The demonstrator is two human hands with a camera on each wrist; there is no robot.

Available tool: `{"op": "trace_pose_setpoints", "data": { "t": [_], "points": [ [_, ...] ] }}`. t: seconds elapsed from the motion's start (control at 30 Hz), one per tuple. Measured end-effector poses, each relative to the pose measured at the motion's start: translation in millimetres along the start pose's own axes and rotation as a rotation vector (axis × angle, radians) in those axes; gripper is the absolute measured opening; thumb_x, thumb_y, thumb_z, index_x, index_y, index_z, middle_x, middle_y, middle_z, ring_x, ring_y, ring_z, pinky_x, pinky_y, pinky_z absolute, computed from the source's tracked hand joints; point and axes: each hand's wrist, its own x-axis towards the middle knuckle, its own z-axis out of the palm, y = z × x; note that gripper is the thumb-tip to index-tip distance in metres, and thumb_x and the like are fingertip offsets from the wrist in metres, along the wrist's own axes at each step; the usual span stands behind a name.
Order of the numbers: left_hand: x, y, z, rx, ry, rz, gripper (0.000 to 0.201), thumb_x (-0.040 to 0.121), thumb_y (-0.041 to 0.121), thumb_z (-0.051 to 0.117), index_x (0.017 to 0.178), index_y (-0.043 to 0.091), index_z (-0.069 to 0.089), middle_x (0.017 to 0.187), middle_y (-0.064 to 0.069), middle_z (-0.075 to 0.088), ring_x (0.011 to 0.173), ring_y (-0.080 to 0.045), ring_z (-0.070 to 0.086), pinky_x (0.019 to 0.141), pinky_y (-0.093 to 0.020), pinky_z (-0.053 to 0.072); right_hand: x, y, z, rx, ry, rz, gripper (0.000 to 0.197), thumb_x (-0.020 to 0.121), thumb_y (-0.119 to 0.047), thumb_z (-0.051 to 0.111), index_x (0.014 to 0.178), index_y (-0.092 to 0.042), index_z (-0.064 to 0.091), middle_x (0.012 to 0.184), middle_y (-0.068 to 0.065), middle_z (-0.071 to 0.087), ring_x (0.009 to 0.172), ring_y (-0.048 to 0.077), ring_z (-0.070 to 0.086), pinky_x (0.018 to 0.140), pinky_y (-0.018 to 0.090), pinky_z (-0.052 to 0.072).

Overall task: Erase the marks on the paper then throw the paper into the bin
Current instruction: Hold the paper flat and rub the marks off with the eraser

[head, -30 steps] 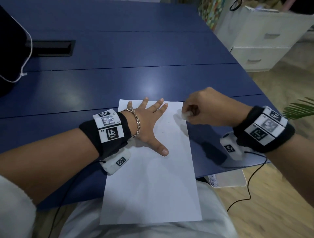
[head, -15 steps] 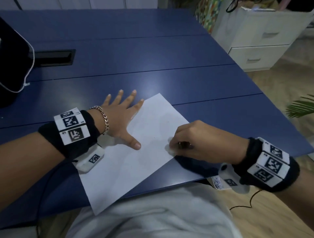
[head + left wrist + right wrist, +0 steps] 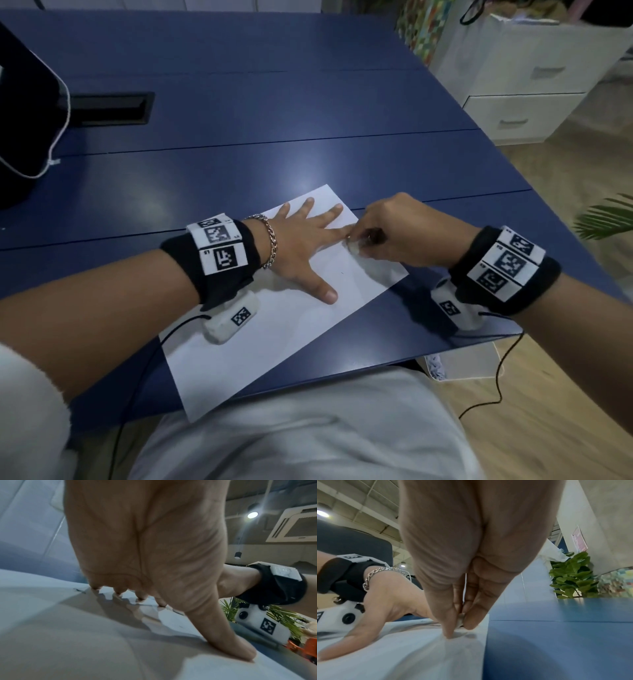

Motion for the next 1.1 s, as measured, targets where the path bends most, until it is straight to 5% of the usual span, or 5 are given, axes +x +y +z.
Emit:
{"op": "trace_pose_setpoints", "data": {
  "t": [0.2,0.37,0.53,0.7,1.1],
  "points": [
    [1,2,1,0.027,-0.006,-0.027,0.142,0.054,0.103,0.059,0.157,0.054,-0.025,0.169,0.009,-0.033,0.156,-0.042,-0.026,0.124,-0.067,-0.01,-20,-12,-1,-0.023,-0.197,-0.123,0.012,0.086,-0.026,0.074,0.097,-0.028,0.078,0.088,-0.01,0.073,0.076,0.009,0.067,0.073,0.034,0.059],
    [-1,4,1,0.044,-0.031,-0.033,0.152,0.049,0.102,0.065,0.154,0.052,-0.032,0.167,0.009,-0.038,0.155,-0.04,-0.032,0.123,-0.068,-0.013,-8,5,-3,-0.024,0.014,-0.033,0.021,0.088,-0.018,0.069,0.102,-0.027,0.081,0.089,-0.011,0.07,0.076,0.012,0.065,0.075,0.039,0.058],
    [-1,5,1,0.05,-0.051,-0.047,0.156,0.043,0.104,0.066,0.152,0.053,-0.035,0.164,0.011,-0.042,0.153,-0.038,-0.036,0.121,-0.07,-0.015,-25,-15,-1,-0.022,-0.201,-0.178,0.01,0.088,-0.025,0.074,0.096,-0.028,0.078,0.088,-0.012,0.07,0.075,0.009,0.065,0.072,0.03,0.057],
    [0,4,2,0.053,-0.056,-0.047,0.158,0.039,0.105,0.064,0.151,0.053,-0.035,0.164,0.012,-0.042,0.153,-0.038,-0.036,0.121,-0.069,-0.015,-16,6,-5,-0.036,-0.037,-0.064,0.018,0.086,-0.019,0.072,0.1,-0.026,0.08,0.089,-0.011,0.071,0.075,0.01,0.065,0.073,0.037,0.059],
    [-8,3,-3,0.039,-0.049,-0.074,0.161,0.04,0.105,0.064,0.152,0.048,-0.037,0.167,0.014,-0.037,0.157,-0.036,-0.029,0.122,-0.071,-0.009,-17,17,-1,-0.019,-0.012,-0.035,0.019,0.089,-0.019,0.073,0.104,-0.027,0.081,0.093,-0.013,0.071,0.076,0.006,0.065,0.072,0.027,0.057]
  ]
}}
